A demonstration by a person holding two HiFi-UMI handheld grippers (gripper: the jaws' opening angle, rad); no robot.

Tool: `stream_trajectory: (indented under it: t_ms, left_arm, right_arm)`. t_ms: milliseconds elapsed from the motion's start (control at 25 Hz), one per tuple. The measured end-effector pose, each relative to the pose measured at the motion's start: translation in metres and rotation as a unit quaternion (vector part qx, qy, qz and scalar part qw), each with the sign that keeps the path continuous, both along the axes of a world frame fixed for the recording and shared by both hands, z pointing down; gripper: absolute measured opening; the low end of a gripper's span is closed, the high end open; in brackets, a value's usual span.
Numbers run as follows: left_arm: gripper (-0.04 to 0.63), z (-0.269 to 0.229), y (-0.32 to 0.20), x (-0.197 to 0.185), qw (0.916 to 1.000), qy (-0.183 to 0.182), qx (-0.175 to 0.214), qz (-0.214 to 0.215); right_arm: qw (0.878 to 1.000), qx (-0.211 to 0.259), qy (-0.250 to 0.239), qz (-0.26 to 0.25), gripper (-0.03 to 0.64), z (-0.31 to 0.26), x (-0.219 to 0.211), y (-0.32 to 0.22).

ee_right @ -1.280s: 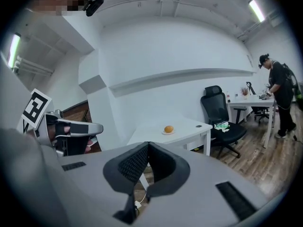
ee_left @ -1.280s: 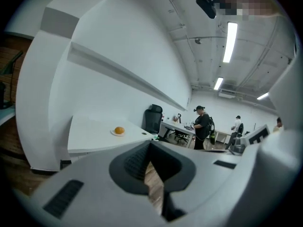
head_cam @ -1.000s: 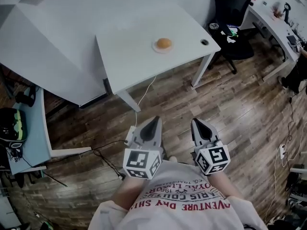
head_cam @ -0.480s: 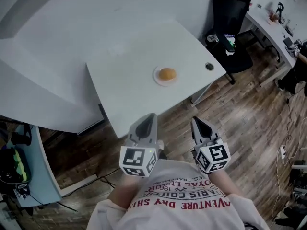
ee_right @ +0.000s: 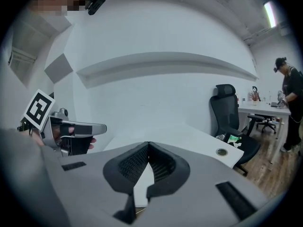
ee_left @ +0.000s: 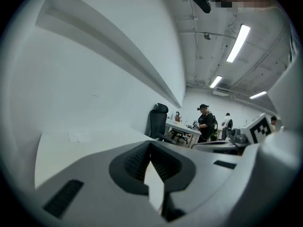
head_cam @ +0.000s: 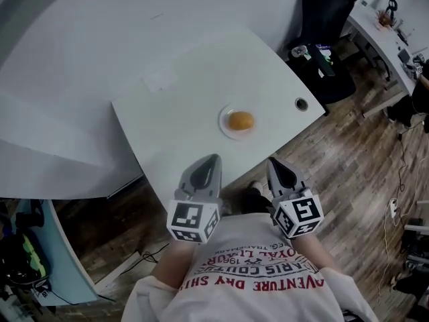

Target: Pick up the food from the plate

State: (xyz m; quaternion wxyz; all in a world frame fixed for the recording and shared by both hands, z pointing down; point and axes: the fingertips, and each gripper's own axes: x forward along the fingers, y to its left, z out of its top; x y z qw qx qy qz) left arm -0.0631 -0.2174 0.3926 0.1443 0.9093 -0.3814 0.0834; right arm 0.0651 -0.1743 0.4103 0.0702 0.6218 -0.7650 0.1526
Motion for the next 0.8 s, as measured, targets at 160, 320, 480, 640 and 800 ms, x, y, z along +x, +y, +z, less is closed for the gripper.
stream_trajectory:
  t_ms: [160, 320, 480, 640, 800]
  left_arm:
    - [0.006, 0.017, -0.02, 0.012, 0.9998, -0.008, -0.019, 0.005]
    - [0.006, 0.026, -0.045, 0.03, 0.9994, -0.021, -0.027, 0.003]
    - [0.006, 0.052, -0.071, 0.05, 0.9955, -0.068, -0.065, 0.008]
    - [0.008, 0.082, -0.091, 0.073, 0.9874, -0.13, -0.086, 0.028]
    - [0.122, 0.109, -0.102, 0.092, 0.9811, -0.156, -0.109, 0.038]
  right_arm:
    - [1.0, -0.005, -0.001, -0.016, 0.011, 0.006, 0.011, -0.033]
    - [0.999, -0.015, 0.0, -0.05, 0.011, 0.014, 0.026, -0.076]
    - [0.996, -0.034, -0.002, -0.085, 0.011, 0.023, 0.043, -0.116]
    - [0.993, -0.056, -0.01, -0.105, 0.011, 0.033, 0.063, -0.145]
    - [0.989, -0.086, -0.022, -0.116, 0.011, 0.053, 0.08, -0.163]
